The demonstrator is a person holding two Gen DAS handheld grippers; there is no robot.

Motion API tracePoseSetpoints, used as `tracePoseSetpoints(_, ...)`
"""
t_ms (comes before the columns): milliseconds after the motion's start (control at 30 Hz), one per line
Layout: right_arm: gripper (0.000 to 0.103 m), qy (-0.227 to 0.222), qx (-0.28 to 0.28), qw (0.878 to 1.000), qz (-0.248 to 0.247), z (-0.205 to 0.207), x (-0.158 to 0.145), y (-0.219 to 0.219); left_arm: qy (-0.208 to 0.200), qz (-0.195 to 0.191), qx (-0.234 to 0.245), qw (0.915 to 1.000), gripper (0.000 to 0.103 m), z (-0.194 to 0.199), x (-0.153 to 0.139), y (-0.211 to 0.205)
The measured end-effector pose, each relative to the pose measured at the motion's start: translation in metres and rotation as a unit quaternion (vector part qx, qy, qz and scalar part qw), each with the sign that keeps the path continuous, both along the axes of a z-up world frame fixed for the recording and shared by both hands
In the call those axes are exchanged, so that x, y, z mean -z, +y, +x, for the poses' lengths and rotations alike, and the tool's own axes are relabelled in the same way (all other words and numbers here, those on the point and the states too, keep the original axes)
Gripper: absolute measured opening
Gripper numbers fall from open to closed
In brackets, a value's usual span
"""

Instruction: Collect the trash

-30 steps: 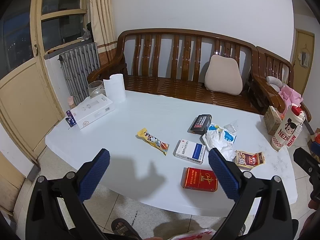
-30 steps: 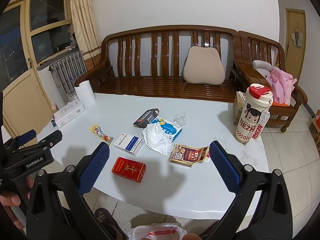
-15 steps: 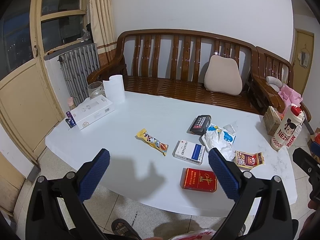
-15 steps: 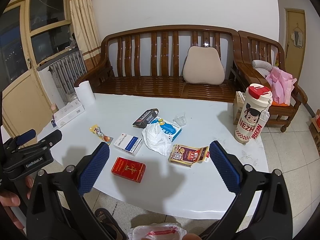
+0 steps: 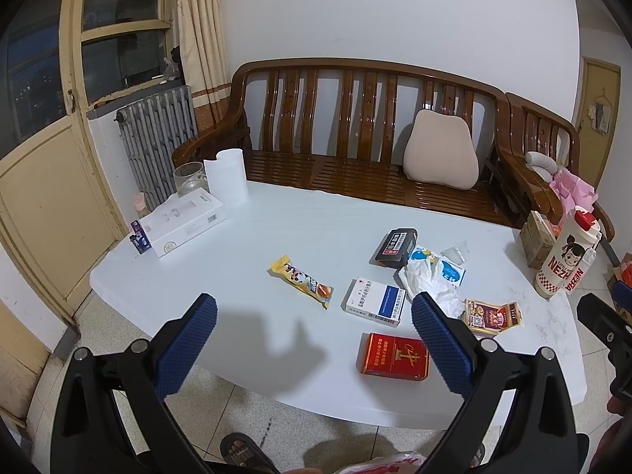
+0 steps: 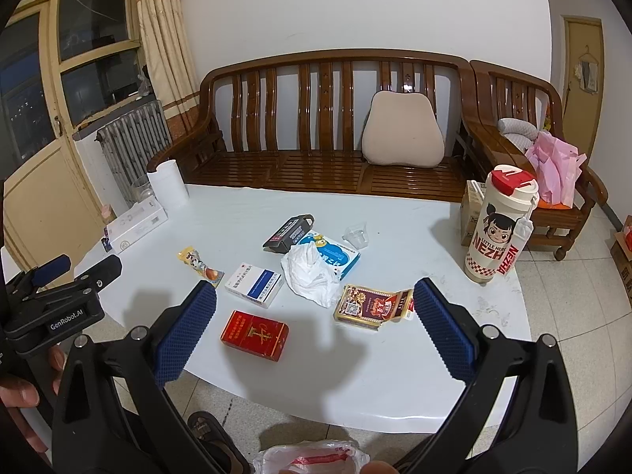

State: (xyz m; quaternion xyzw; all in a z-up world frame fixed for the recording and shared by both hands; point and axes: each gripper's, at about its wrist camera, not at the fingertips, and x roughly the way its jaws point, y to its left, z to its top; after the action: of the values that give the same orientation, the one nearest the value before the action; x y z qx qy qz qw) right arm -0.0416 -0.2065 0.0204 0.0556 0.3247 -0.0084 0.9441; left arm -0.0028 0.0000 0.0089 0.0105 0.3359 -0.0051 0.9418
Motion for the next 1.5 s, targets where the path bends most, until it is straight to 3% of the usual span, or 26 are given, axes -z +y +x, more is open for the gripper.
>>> tracePoseSetpoints(1500,0.098,0.007,0.004,1.0,-0.002,-0.0002,0.0034,0.0028,0.004,-0.003,0.002,1.0,0.096,0.0017,0.0077,0.0038)
